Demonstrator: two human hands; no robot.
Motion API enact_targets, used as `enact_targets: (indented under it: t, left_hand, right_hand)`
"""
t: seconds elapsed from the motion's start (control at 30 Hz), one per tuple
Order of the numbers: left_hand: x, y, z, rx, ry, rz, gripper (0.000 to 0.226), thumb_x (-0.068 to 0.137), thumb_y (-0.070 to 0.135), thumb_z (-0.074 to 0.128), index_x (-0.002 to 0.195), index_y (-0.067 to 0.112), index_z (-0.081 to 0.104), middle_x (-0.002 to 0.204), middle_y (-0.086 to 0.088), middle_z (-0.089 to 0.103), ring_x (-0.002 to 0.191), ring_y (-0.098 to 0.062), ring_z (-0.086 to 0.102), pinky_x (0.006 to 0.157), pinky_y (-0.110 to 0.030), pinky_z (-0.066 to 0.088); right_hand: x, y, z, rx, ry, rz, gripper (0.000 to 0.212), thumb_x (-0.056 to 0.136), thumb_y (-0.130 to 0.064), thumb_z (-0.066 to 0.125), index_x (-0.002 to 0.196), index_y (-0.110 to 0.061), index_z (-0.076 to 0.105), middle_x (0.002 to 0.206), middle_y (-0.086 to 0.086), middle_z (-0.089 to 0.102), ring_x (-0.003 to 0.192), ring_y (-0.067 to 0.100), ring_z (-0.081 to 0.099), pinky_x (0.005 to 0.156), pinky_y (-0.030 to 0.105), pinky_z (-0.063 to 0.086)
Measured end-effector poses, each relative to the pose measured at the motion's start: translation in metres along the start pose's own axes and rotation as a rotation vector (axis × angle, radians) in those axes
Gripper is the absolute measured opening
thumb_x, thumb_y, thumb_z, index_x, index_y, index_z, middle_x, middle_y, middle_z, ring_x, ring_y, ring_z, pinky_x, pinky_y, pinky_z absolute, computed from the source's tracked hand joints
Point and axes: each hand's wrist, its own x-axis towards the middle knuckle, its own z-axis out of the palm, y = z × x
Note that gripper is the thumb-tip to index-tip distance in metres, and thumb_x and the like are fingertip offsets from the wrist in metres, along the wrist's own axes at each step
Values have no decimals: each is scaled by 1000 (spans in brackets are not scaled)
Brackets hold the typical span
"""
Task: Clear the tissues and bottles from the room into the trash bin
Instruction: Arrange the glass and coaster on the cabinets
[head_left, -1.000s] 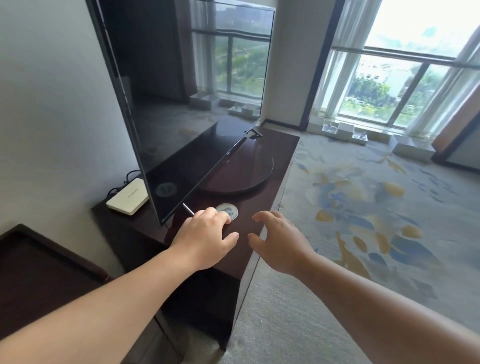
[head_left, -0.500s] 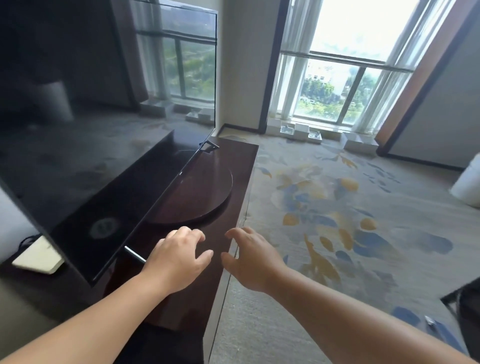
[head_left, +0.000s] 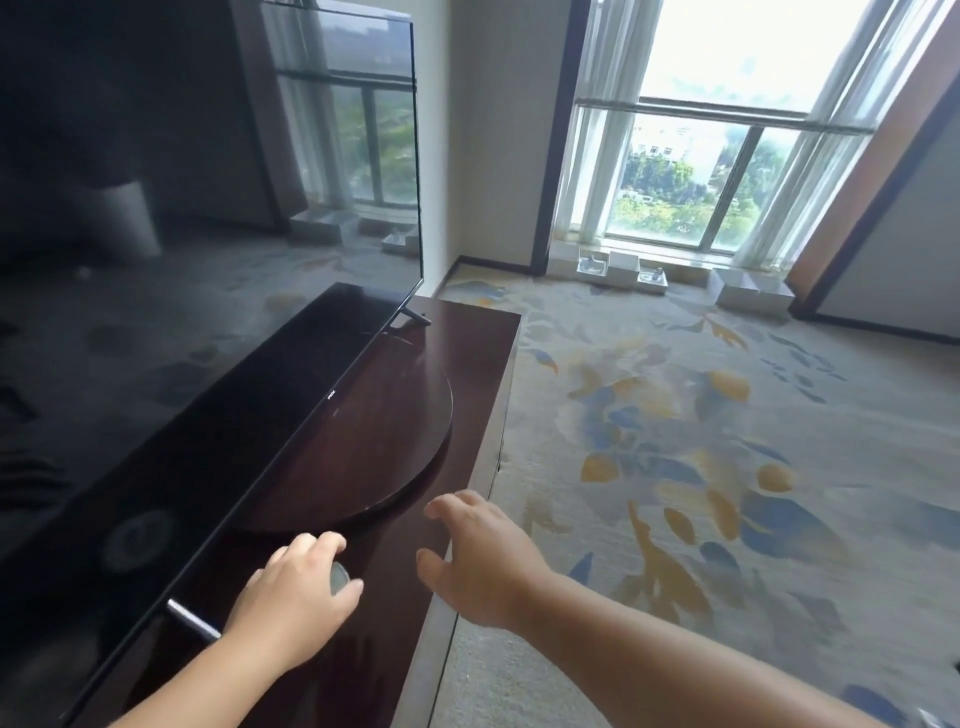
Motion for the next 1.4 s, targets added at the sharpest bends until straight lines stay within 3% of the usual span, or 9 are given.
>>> enact_targets:
  t: [0.5, 0.73, 1.4]
  left_hand:
    - [56, -37, 51, 67, -105, -45, 68, 75, 57, 55, 137, 41, 32, 137, 11, 29, 124, -9, 41, 98, -29, 40]
    - [63, -48, 59, 109, -185, -55, 56, 81, 53, 57, 132, 36, 39, 134, 6, 35, 123, -16, 42, 95, -32, 42]
    - [71, -65, 78, 146, -255, -86, 55, 84, 48, 60, 131, 30, 38, 126, 3, 43, 119, -19, 44, 93, -35, 42]
  right_hand:
    - [61, 7, 22, 6, -59, 88, 51, 90, -43, 47, 137, -24, 42, 136, -3, 43, 128, 20, 40, 103, 35, 38]
    - [69, 4, 30, 7, -70, 104, 52, 91, -44, 48, 140, -26, 41, 142, -7, 41, 130, 16, 39, 105, 34, 38]
    - [71, 1, 63, -2, -101, 94, 50, 92, -44, 49, 138, -26, 42, 139, -9, 42, 129, 13, 40, 100, 28, 39]
